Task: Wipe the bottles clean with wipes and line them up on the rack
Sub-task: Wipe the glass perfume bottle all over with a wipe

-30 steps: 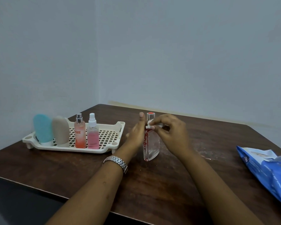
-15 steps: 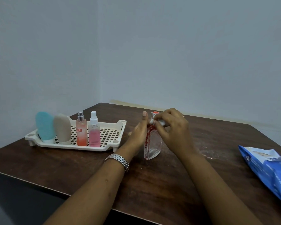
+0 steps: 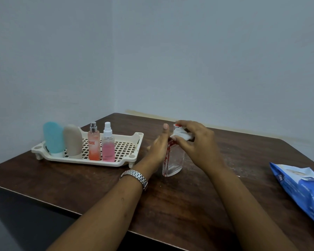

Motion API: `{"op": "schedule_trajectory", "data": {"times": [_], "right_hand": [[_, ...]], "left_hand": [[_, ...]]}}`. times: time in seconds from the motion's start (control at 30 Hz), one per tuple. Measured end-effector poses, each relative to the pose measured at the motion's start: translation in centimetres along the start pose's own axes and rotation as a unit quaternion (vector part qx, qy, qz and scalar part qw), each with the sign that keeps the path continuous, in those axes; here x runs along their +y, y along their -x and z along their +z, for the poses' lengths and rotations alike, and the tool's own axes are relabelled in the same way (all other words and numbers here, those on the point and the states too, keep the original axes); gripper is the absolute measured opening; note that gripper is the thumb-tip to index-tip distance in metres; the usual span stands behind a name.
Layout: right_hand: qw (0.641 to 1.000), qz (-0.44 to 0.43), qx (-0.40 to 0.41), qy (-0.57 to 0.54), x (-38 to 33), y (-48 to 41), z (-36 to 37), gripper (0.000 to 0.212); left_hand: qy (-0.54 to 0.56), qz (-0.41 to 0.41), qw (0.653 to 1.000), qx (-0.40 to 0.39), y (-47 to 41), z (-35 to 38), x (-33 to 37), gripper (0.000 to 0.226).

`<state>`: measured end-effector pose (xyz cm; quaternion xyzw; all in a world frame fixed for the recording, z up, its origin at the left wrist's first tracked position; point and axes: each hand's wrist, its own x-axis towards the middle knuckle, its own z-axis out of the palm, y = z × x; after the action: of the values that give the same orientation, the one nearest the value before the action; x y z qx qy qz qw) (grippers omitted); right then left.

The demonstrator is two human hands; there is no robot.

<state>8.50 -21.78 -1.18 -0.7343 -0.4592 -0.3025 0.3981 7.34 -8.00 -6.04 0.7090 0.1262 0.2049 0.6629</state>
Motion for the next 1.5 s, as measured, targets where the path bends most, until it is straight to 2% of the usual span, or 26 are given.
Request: {"op": "schedule_trajectory", "data": {"times": [0.1, 0.2, 0.27, 0.37, 0.43, 0.5, 0.63, 0.77, 0.97, 1.13, 1.3, 1.5], "right_hand": [[1.0, -0.006, -0.025, 0.011, 0.2, -0.2, -0.1, 0.04], [0.999, -0.011, -0.038, 0.026, 0.3, -0.3, -0.1, 0.032], [0.999, -0.018, -0.026, 0.037, 0.4, -0.5, 0.0, 0.024], [0.999, -0.02, -0.007, 0.044, 0.5, -0.7, 0.1, 0.02], [0.999, -0.015, 0.008, 0.027, 0.5, -0.8, 0.2, 0.02], [0.999, 0.016, 0.031, -0.015, 0.6, -0.9, 0.3, 0.019], [0.982, 0.118, 0.033, -0.146, 0.8, -0.7, 0.3, 0.016], [0.951, 0.162, 0.029, -0.263, 0.6, -0.3, 0.2, 0.009], [0.921, 0.196, -0.026, -0.335, 1.0, 0.4, 0.5, 0.002], [0.943, 0.18, -0.07, -0.271, 1.1, 0.4, 0.3, 0.006], [0.976, 0.154, -0.004, -0.156, 1.6, 0.4, 1.0, 0.007], [0.987, 0.139, 0.035, -0.069, 1.4, 0.5, 1.5, 0.007]], "left_hand": [[0.009, -0.008, 1.0, 0.01, -0.4, 0.2, -0.4, 0.095], [0.013, 0.004, 1.0, 0.008, -0.4, 0.4, -0.5, 0.088], [0.012, 0.014, 1.0, 0.009, -0.1, 0.5, -0.2, 0.086], [0.012, 0.009, 1.0, 0.021, 0.0, 0.6, 0.0, 0.098], [0.001, 0.02, 1.0, 0.008, 0.1, 0.6, 0.1, 0.091], [-0.011, 0.04, 0.999, -0.01, 0.5, 0.5, 0.3, 0.079], [-0.022, 0.041, 0.999, -0.008, 0.6, 0.5, 0.3, 0.08], [-0.006, 0.034, 0.999, -0.008, 1.0, 0.3, 0.5, 0.08], [0.051, 0.035, 0.998, -0.019, 2.5, -0.4, 2.2, 0.054], [0.087, 0.026, 0.995, -0.029, 2.5, -0.7, 2.2, 0.062], [0.122, 0.037, 0.989, -0.078, 2.1, -0.8, 2.4, 0.07], [0.158, 0.031, 0.985, -0.057, 1.9, -0.8, 2.1, 0.083]]}}
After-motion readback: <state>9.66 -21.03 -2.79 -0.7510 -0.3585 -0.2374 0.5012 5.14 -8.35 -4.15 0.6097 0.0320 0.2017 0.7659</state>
